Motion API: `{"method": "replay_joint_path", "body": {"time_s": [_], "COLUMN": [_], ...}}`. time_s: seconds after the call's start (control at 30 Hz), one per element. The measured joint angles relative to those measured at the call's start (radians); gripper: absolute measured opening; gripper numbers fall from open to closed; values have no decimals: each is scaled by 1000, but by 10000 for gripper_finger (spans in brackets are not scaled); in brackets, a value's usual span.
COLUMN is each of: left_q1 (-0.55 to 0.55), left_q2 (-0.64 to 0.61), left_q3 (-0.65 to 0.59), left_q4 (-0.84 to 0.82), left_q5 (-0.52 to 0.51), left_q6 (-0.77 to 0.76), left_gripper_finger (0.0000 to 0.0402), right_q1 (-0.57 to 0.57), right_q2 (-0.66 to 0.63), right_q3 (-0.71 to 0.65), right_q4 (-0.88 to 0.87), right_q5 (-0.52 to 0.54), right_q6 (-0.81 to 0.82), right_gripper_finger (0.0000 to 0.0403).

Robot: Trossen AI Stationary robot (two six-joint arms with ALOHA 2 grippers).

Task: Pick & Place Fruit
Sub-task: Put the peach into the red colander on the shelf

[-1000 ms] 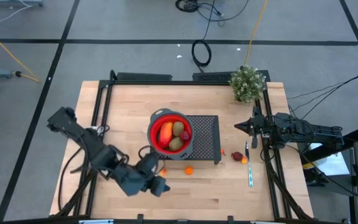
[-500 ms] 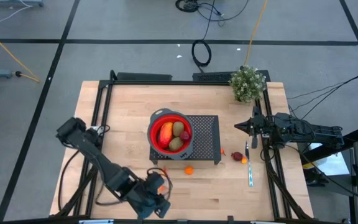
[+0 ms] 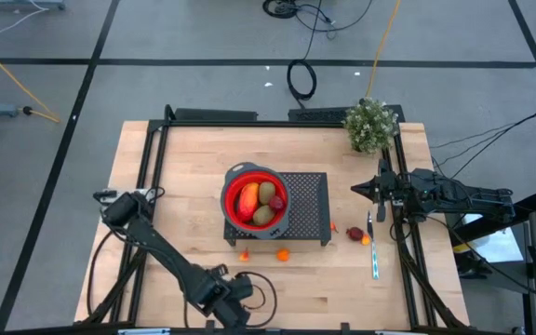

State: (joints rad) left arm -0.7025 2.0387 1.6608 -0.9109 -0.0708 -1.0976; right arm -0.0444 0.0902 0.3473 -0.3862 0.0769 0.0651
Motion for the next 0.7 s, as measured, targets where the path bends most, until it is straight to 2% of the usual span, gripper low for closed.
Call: {"method": "replay_joint_path", "body": {"time_s": [0.13, 0.27, 0.4, 0.7], "left_q1": [1, 3, 11, 50], "left_q2": [6, 1, -1, -1], "left_q3": [0, 0, 0, 0], "left_q4": [-141, -206, -184, -100], "left_q5": [-78, -187, -255, -270], "left_q6": [23, 90, 239, 513], "left_gripper_finger": [92, 92, 92, 93], "right_q1": [0, 0, 0, 0], "right_q2": [0, 0, 0, 0], "right_q3": [0, 0, 0, 0], "right_q4": [0, 0, 0, 0], "right_q5": [0, 0, 0, 0], "right_q6": [0, 1, 1, 1], "right_gripper_finger": [0, 0, 0, 0]}}
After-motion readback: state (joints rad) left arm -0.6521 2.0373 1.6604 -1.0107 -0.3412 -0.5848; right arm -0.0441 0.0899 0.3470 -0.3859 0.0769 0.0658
